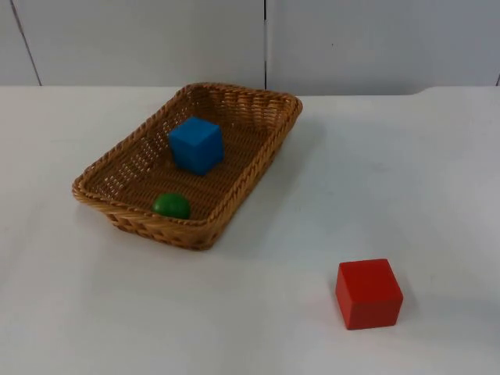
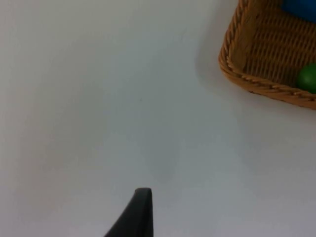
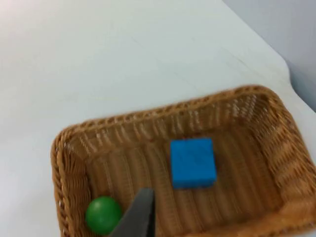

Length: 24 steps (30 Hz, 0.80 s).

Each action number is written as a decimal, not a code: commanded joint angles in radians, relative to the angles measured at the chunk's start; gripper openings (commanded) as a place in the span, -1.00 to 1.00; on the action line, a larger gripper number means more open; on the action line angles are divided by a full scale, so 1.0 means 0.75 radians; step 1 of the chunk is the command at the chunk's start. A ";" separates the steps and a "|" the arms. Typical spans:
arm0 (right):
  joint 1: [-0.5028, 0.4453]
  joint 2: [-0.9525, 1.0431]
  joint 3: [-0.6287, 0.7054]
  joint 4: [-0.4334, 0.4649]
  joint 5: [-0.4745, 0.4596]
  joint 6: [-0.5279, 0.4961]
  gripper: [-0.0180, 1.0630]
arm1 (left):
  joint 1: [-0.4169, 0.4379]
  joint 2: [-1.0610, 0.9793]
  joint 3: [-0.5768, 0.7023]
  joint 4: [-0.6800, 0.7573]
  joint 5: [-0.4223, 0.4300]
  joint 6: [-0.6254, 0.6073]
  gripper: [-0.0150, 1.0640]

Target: Place all geometric objects except the red cube into the basket.

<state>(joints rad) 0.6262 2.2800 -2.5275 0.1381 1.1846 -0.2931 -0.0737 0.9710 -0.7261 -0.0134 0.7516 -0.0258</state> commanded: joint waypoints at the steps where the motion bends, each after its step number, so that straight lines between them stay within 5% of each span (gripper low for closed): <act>1: -0.002 -0.044 -0.005 -0.036 0.049 0.031 0.69 | 0.007 -0.007 0.005 -0.032 0.001 -0.012 0.97; 9: -0.002 -0.165 0.072 -0.034 0.049 0.067 0.69 | 0.007 -0.099 0.005 -0.027 0.008 -0.012 0.97; 16: -0.002 -0.307 0.318 -0.037 0.048 0.067 0.69 | 0.007 -0.390 0.005 -0.038 0.038 -0.007 0.97; 24: -0.002 -0.636 1.093 -0.002 -0.476 0.083 0.69 | 0.007 -0.648 0.005 -0.038 0.133 0.004 0.97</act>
<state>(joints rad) 0.6244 1.8352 -1.7393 0.1304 0.8722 -0.2312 -0.0737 0.4975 -0.7261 -0.0331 0.8463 -0.0258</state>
